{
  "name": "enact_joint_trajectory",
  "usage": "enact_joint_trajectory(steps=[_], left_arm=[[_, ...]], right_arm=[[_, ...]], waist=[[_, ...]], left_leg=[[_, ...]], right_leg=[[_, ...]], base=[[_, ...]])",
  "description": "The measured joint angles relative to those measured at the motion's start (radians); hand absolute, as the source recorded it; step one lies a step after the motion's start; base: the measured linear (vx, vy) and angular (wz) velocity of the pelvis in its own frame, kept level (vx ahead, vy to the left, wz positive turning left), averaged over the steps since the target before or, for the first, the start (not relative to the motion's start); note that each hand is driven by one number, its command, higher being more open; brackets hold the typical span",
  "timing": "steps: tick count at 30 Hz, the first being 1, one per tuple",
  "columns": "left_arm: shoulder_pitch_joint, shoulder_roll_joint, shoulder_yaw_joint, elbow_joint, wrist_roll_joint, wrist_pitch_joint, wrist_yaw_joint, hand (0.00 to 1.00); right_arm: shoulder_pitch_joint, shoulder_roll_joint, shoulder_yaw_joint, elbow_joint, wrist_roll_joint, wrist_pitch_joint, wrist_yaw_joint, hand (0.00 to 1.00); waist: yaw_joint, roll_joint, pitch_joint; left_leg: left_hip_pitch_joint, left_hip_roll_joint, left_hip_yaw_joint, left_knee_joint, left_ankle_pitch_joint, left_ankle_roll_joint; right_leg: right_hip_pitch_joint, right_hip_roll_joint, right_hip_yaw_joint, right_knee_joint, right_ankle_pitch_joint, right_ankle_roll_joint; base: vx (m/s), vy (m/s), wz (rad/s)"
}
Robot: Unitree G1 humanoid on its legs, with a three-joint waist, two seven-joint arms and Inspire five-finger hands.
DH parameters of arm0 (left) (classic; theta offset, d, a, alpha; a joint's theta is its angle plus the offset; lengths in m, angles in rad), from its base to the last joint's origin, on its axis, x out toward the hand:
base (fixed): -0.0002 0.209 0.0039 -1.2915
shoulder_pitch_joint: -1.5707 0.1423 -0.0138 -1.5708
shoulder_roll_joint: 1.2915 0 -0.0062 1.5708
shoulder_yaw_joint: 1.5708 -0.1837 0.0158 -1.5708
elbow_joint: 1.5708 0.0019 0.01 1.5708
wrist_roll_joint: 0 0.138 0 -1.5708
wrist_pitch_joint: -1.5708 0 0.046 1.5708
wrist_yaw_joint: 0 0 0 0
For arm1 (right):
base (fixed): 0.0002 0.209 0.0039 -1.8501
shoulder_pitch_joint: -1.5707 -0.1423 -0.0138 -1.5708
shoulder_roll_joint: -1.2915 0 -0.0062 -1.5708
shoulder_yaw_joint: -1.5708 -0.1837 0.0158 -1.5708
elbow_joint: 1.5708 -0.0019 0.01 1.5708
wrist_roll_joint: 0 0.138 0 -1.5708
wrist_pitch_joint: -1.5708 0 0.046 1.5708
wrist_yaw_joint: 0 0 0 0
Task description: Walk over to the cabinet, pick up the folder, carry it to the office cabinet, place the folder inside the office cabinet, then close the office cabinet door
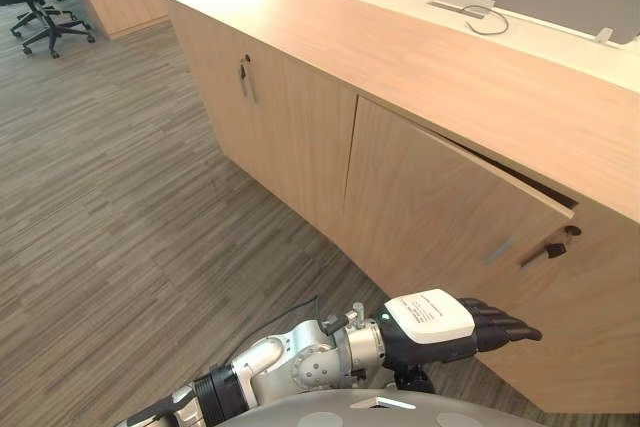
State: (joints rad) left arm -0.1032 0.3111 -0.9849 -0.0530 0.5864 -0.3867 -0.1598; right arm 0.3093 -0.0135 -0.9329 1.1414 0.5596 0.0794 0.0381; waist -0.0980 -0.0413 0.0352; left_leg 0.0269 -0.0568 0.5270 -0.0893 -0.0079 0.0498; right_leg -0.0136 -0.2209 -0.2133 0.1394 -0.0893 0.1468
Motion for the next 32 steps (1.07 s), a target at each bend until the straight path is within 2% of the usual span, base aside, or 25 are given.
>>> enact_joint_trajectory(steps=[3, 5, 7, 9, 10, 11, 12, 13, 14, 15, 16, 17, 18, 19, 21, 22, 23, 24, 25, 26, 27, 28, 29, 30, 32], left_arm=[[0.039, -0.003, 0.032, 0.002, -0.010, 0.006, -0.018, 1.00], [0.089, -0.015, 0.082, 0.012, -0.061, 0.039, -0.024, 1.00], [0.141, -0.067, 0.186, 0.075, -0.141, 0.079, -0.034, 1.00], [0.161, -0.135, 0.354, 0.220, -0.339, 0.155, -0.039, 1.00], [0.161, -0.143, 0.398, 0.261, -0.400, 0.177, -0.036, 1.00], [0.159, -0.159, 0.494, 0.354, -0.489, 0.206, -0.023, 1.00], [0.154, -0.169, 0.540, 0.410, -0.523, 0.220, -0.010, 1.00], [0.141, -0.188, 0.635, 0.526, -0.574, 0.249, 0.024, 1.00], [0.131, -0.195, 0.719, 0.636, -0.620, 0.270, 0.055, 1.00], [0.128, -0.195, 0.760, 0.692, -0.638, 0.278, 0.068, 1.00], [0.128, -0.195, 0.860, 0.823, -0.699, 0.294, 0.100, 1.00], [0.132, -0.197, 0.923, 0.891, -0.727, 0.306, 0.118, 1.00], [0.137, -0.198, 0.955, 0.926, -0.749, 0.314, 0.132, 1.00], [0.151, -0.202, 1.025, 0.968, -0.794, 0.326, 0.156, 1.00], [0.169, -0.209, 1.090, 0.991, -0.841, 0.324, 0.174, 1.00], [0.182, -0.223, 1.131, 0.993, -0.879, 0.315, 0.173, 1.00], [0.183, -0.247, 1.171, 0.993, -0.907, 0.296, 0.164, 1.00], [0.182, -0.257, 1.187, 0.993, -0.930, 0.296, 0.149, 1.00], [0.185, -0.278, 1.225, 1.000, -0.971, 0.295, 0.122, 1.00], [0.190, -0.307, 1.270, 1.014, -0.987, 0.293, 0.105, 1.00], [0.190, -0.310, 1.290, 1.024, -0.990, 0.287, 0.103, 1.00], [0.189, -0.310, 1.323, 1.029, -1.014, 0.281, 0.103, 1.00], [0.184, -0.310, 1.343, 1.030, -1.021, 0.277, 0.102, 1.00], [0.179, -0.318, 1.386, 1.038, -1.026, 0.275, 0.098, 1.00], [0.181, -0.327, 1.446, 1.057, -1.026, 0.271, 0.088, 1.00]], right_arm=[[-0.002, 0.012, 0.003, -0.008, -0.001, 0.000, 0.003, 1.00], [-0.002, 0.016, 0.002, -0.010, -0.004, 0.001, 0.003, 1.00], [0.000, 0.016, -0.001, -0.020, -0.006, 0.001, 0.001, 1.00], [-0.005, 0.024, -0.002, -0.037, -0.030, 0.003, 0.001, 1.00], [-0.006, 0.031, -0.008, -0.044, -0.044, 0.002, 0.000, 1.00], [-0.010, 0.040, -0.029, -0.045, -0.045, 0.002, 0.000, 1.00], [-0.016, 0.043, -0.044, -0.043, -0.045, 0.002, 0.000, 1.00], [-0.033, 0.047, -0.072, -0.040, -0.044, 0.001, -0.001, 1.00], [-0.058, 0.048, -0.089, -0.031, -0.043, 0.000, -0.002, 1.00], [-0.069, 0.048, -0.096, -0.021, -0.042, -0.002, -0.003, 1.00], [-0.095, 0.049, -0.122, -0.002, -0.033, -0.003, -0.005, 1.00], [-0.121, 0.049, -0.156, 0.007, -0.015, -0.003, -0.006, 1.00], [-0.135, 0.046, -0.166, 0.015, 0.006, -0.006, -0.006, 1.00], [-0.159, 0.043, -0.171, 0.025, 0.038, -0.007, -0.005, 1.00], [-0.182, 0.045, -0.161, 0.023, 0.048, -0.008, -0.001, 1.00], [-0.195, 0.044, -0.143, 0.020, 0.053, -0.015, 0.001, 1.00], [-0.217, 0.031, -0.104, 0.021, 0.056, -0.029, 0.001, 1.00], [-0.231, 0.023, -0.078, 0.021, 0.055, -0.032, 0.002, 1.00], [-0.257, 0.010, -0.021, 0.022, 0.054, -0.036, 0.006, 1.00], [-0.273, 0.003, 0.034, 0.019, 0.052, -0.040, 0.016, 1.00], [-0.275, 0.013, 0.070, 0.015, 0.046, -0.045, 0.023, 1.00], [-0.267, 0.021, 0.173, 0.025, 0.032, -0.037, 0.028, 1.00], [-0.261, 0.027, 0.215, 0.028, 0.018, -0.035, 0.029, 1.00], [-0.256, 0.029, 0.265, 0.041, -0.012, -0.047, 0.027, 1.00], [-0.254, 0.021, 0.303, 0.040, -0.027, -0.053, 0.034, 1.00]], waist=[[-0.008, -0.017, 0.001], [-0.014, -0.023, 0.003], [-0.015, -0.021, 0.005], [-0.015, -0.014, 0.006], [-0.019, -0.022, 0.009], [-0.025, -0.037, 0.014], [-0.028, -0.041, 0.012], [-0.035, -0.046, 0.006], [-0.039, -0.042, 0.010], [-0.040, -0.041, 0.012], [-0.037, -0.034, 0.021], [-0.025, -0.026, 0.030], [-0.019, -0.017, 0.035], [-0.002, -0.001, 0.045], [0.024, -0.001, 0.063], [0.050, -0.013, 0.072], [0.067, 0.002, 0.071], [0.072, 0.009, 0.076], [0.072, 0.022, 0.080], [0.082, 0.045, 0.079], [0.082, 0.030, 0.084], [0.083, 0.017, 0.082], [0.091, 0.007, 0.084], [0.102, 0.001, 0.085], [0.093, 0.009, 0.070]], left_leg=[[0.001, 0.000, 0.007, 0.000, -0.007, 0.002], [0.008, 0.002, 0.023, 0.000, -0.019, 0.003], [0.019, 0.014, 0.053, 0.000, -0.031, -0.002], [0.015, 0.045, 0.091, 0.023, -0.044, -0.022], [0.013, 0.052, 0.095, 0.036, -0.049, -0.027], [0.005, 0.055, 0.103, 0.059, -0.061, -0.039], [-0.004, 0.063, 0.103, 0.073, -0.064, -0.040], [-0.017, 0.078, 0.101, 0.087, -0.066, -0.053], [-0.027, 0.095, 0.096, 0.107, -0.069, -0.067], [-0.040, 0.112, 0.092, 0.144, -0.079, -0.071], [-0.092, 0.179, 0.062, 0.310, -0.140, -0.061], [-0.120, 0.227, 0.018, 0.423, -0.182, -0.067], [-0.138, 0.257, -0.008, 0.495, -0.206, -0.066], [-0.167, 0.310, -0.049, 0.625, -0.237, -0.061], [-0.183, 0.347, -0.088, 0.772, -0.228, -0.061], [-0.217, 0.350, -0.136, 0.849, -0.245, -0.069], [-0.229, 0.327, -0.198, 0.813, -0.290, -0.085], [-0.228, 0.315, -0.228, 0.778, -0.296, -0.088], [-0.207, 0.290, -0.294, 0.655, -0.285, -0.092], [-0.155, 0.268, -0.332, 0.543, -0.232, -0.148], [-0.133, 0.250, -0.315, 0.529, -0.228, -0.145], [-0.123, 0.221, -0.313, 0.531, -0.228, -0.145], [-0.125, 0.205, -0.340, 0.550, -0.228, -0.144], [-0.125, 0.177, -0.412, 0.567, -0.235, -0.141], [-0.121, 0.174, -0.407, 0.545, -0.278, -0.129]], right_leg=[[-0.004, 0.000, 0.005, 0.001, 0.001, 0.001], [-0.010, 0.001, 0.023, 0.013, 0.000, -0.002], [-0.034, 0.010, 0.032, 0.051, -0.003, -0.006], [-0.071, 0.032, 0.032, 0.100, -0.010, -0.026], [-0.071, 0.034, 0.026, 0.101, -0.015, -0.034], [-0.069, 0.033, 0.020, 0.092, -0.035, -0.060], [-0.070, 0.036, 0.016, 0.082, -0.043, -0.062], [-0.070, 0.048, 0.006, 0.063, -0.045, -0.066], [-0.064, 0.061, -0.005, 0.039, -0.045, -0.067], [-0.056, 0.069, -0.007, 0.025, -0.043, -0.071], [-0.028, 0.094, -0.015, -0.005, -0.033, -0.077], [-0.006, 0.118, -0.009, -0.015, -0.032, -0.084], [0.011, 0.134, -0.002, -0.020, -0.030, -0.086], [0.042, 0.161, 0.002, -0.024, -0.030, -0.089], [0.093, 0.171, 0.020, -0.042, -0.029, -0.094], [0.123, 0.158, 0.057, -0.052, -0.036, -0.106], [0.121, 0.149, 0.093, -0.047, -0.036, -0.106], [0.120, 0.144, 0.111, -0.043, -0.036, -0.106], [0.110, 0.133, 0.149, -0.028, -0.038, -0.103], [0.092, 0.132, 0.185, -0.005, -0.051, -0.075], [0.091, 0.114, 0.193, 0.000, -0.054, -0.068], [0.080, 0.099, 0.180, 0.018, -0.050, -0.065], [0.073, 0.086, 0.186, 0.027, -0.053, -0.062], [0.069, 0.073, 0.219, 0.029, -0.056, -0.057], [0.052, 0.072, 0.235, 0.015, -0.053, -0.053]], base=[[0.07, -0.007, -0.09], [0.07, -0.022, -0.29], [0.04, -0.043, -0.50], [0.03, -0.090, -0.47], [0.04, -0.149, -0.26], [0.02, -0.099, -0.17], [0.07, -0.202, -0.10], [0.11, -0.162, 0.04], [0.15, -0.191, 0.07], [0.21, -0.195, 0.04], [0.19, -0.173, -0.13], [0.20, -0.181, -0.24], [0.20, -0.106, -0.39], [0.25, -0.055, -0.33], [0.22, 0.043, -0.34], [0.19, 0.166, -0.61], [0.20, 0.206, -0.70], [0.12, 0.258, -0.80], [0.08, 0.306, -1.00], [0.06, 0.306, -1.01], [0.04, 0.249, -0.85], [0.02, 0.155, -0.47], [0.02, 0.169, -0.57], [0.01, 0.165, -0.57], [-0.01, 0.127, -0.38]])
